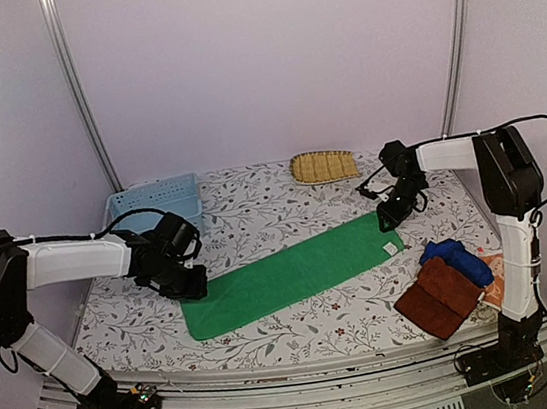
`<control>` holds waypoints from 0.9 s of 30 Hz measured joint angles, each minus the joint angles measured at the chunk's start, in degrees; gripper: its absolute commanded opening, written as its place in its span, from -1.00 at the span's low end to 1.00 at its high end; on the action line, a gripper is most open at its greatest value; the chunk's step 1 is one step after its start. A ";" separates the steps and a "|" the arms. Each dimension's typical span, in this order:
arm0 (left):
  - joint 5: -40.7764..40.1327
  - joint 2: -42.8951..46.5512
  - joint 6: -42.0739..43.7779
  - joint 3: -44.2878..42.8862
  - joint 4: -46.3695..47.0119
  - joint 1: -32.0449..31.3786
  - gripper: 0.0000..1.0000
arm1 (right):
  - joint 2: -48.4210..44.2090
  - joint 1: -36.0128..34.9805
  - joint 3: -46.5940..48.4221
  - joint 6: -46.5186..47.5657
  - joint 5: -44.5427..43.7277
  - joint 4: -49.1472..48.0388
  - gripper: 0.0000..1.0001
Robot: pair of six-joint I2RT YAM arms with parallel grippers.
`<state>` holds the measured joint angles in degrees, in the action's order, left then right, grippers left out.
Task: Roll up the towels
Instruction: Move the towel to the center of the board, then pick up the towel from the center of the board.
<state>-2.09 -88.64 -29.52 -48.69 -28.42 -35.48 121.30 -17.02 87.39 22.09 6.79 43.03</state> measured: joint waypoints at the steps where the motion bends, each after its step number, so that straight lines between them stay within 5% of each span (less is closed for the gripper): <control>1: -0.07 0.00 0.04 -0.02 0.00 0.00 -0.66 | 0.24 0.70 0.31 0.02 0.46 0.04 -0.51; 10: -0.63 0.00 0.57 -0.13 -0.04 0.00 -0.67 | 1.09 2.80 1.97 -0.17 3.06 0.92 -0.93; 27: -2.49 0.00 0.55 -0.11 -0.39 0.00 -0.67 | -1.97 4.33 4.17 -0.72 24.00 10.05 -0.94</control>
<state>-4.58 -88.64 -28.97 -48.80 -28.82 -35.48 119.33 -12.69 91.57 21.37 30.79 53.08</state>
